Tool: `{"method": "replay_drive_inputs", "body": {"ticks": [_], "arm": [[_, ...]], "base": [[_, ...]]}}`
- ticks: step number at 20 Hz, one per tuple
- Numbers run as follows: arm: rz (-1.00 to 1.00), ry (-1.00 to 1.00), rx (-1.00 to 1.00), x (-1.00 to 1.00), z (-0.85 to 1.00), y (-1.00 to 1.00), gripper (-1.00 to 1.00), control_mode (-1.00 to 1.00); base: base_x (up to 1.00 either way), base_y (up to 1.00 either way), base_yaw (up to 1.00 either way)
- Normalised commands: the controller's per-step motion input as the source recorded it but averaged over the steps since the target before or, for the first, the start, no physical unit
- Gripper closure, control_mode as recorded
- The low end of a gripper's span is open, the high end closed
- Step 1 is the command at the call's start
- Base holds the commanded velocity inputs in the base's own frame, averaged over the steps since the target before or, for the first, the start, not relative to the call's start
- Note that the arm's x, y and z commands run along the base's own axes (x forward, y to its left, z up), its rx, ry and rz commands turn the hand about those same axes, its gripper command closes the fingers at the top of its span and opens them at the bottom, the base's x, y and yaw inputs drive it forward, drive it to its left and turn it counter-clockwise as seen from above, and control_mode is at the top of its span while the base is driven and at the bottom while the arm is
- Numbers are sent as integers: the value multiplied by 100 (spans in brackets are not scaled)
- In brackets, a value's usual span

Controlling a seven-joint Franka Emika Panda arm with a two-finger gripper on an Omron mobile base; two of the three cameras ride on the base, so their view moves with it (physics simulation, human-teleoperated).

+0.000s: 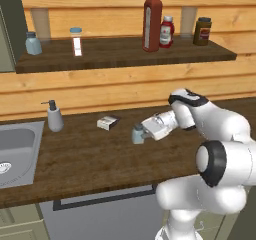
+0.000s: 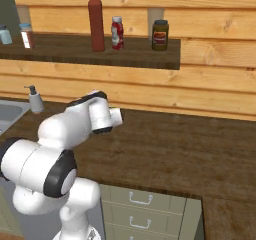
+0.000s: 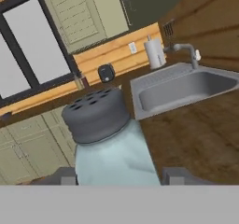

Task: Put the shaker and condiment bottle from the counter next to their counterparts in the cabinet.

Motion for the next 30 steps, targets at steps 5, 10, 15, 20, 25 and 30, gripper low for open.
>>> {"method": "replay_drive_inputs", "body": {"ticks": [5, 10, 15, 20, 25, 30], "arm": [[-4, -3, -13, -17, 70, 50, 100, -100], [-4, -4, -12, -22, 77, 53, 100, -100], [-2, -1, -3, -23, 84, 30, 100, -100], [-1, 0, 0, -24, 83, 15, 100, -100], [0, 0, 0, -4, 53, 29, 100, -100], [0, -2, 0, -17, 6, 43, 100, -100]], "base": [[0, 0, 0], [0, 0, 0], [0, 0, 0], [0, 0, 0], [0, 0, 0], [0, 0, 0]]}}
